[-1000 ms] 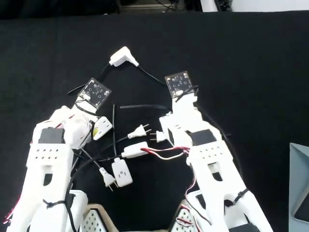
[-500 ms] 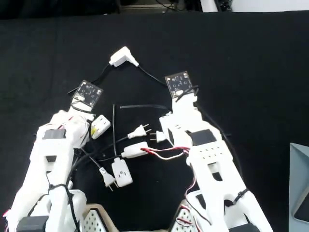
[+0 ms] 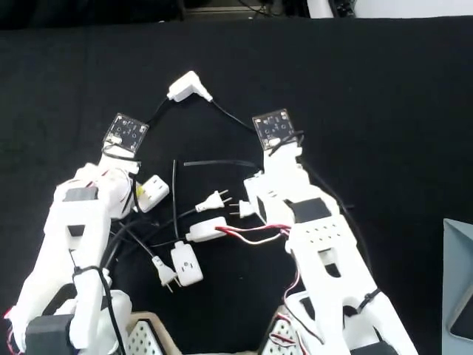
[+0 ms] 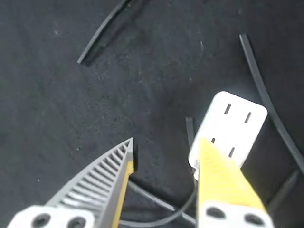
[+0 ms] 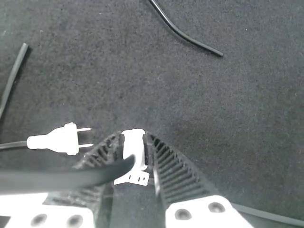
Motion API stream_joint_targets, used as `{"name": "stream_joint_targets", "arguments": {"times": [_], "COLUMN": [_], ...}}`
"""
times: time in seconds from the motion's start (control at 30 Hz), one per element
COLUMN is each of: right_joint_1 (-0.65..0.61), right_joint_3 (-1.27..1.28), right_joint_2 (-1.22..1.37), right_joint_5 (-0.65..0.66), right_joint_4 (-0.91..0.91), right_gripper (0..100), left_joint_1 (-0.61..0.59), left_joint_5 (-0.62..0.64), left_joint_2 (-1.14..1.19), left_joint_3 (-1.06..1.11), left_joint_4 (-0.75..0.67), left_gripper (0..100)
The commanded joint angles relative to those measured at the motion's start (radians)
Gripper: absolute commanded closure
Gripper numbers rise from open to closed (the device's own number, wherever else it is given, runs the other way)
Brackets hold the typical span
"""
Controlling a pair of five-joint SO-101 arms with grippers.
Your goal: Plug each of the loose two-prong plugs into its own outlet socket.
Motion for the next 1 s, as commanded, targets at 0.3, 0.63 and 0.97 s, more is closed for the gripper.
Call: {"name": "stream_joint_targets", "arguments": {"times": [0.3,0.63,0.97], "right_joint_1": [-0.055,-0.221,-0.376], "right_joint_3": [-0.054,-0.166,-0.225], "right_joint_2": [-0.001,0.061,0.346], "right_joint_5": [0.011,0.002,0.008], "right_joint_4": [-0.02,-0.083,-0.365], "right_gripper": [98.5,98.6,98.6], "left_joint_1": [-0.053,-0.278,-0.369], "left_joint_5": [0.064,0.109,0.226], "left_joint_2": [-0.417,-0.523,-0.523], "left_joint_3": [-0.021,0.137,0.272], "left_joint_4": [0.334,0.298,0.127], "left_gripper": [78,78,78]}}
